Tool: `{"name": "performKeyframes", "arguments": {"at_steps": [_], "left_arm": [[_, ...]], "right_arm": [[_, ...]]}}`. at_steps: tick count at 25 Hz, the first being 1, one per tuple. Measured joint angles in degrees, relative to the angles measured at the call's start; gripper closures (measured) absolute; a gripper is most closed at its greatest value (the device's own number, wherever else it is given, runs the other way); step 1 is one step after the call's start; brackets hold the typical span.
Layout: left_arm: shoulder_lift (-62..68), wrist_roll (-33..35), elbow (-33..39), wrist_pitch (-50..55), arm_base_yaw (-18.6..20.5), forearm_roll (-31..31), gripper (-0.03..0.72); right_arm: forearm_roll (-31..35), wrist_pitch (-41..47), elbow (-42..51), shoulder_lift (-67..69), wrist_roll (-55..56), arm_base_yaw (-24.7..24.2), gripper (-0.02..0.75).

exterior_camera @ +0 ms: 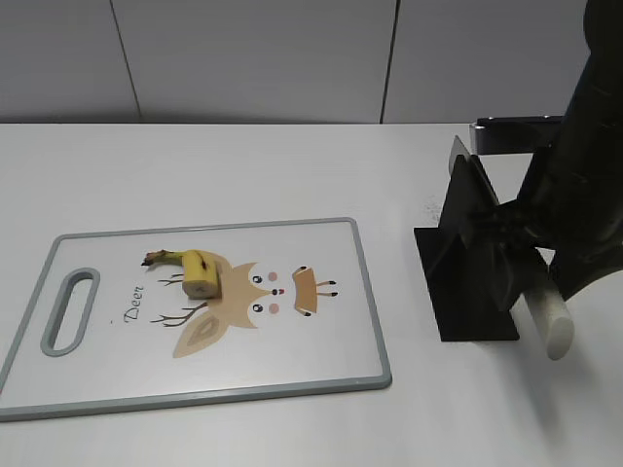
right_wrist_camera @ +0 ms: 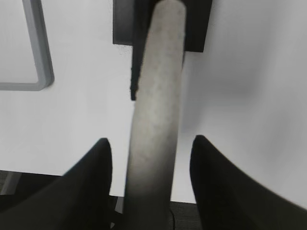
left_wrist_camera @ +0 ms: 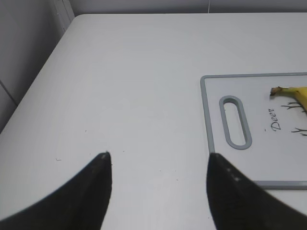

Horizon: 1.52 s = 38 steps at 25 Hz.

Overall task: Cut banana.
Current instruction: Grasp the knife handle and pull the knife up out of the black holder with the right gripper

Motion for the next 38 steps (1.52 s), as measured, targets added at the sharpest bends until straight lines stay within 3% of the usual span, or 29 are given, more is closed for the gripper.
{"name": "performKeyframes", "arguments": {"at_steps": [6, 38], "left_arm": [[0.0, 0.0, 0.0, 0.0, 0.0, 0.0, 0.098], [0.0, 0.0, 0.0, 0.0, 0.0, 0.0, 0.099]], "right_arm": [[1.27, 0.53, 0.0, 0.0, 0.89, 0.0, 0.562], [-2.09, 0.08, -2.65, -9.4, 5.06, 0.04, 0.564]]}}
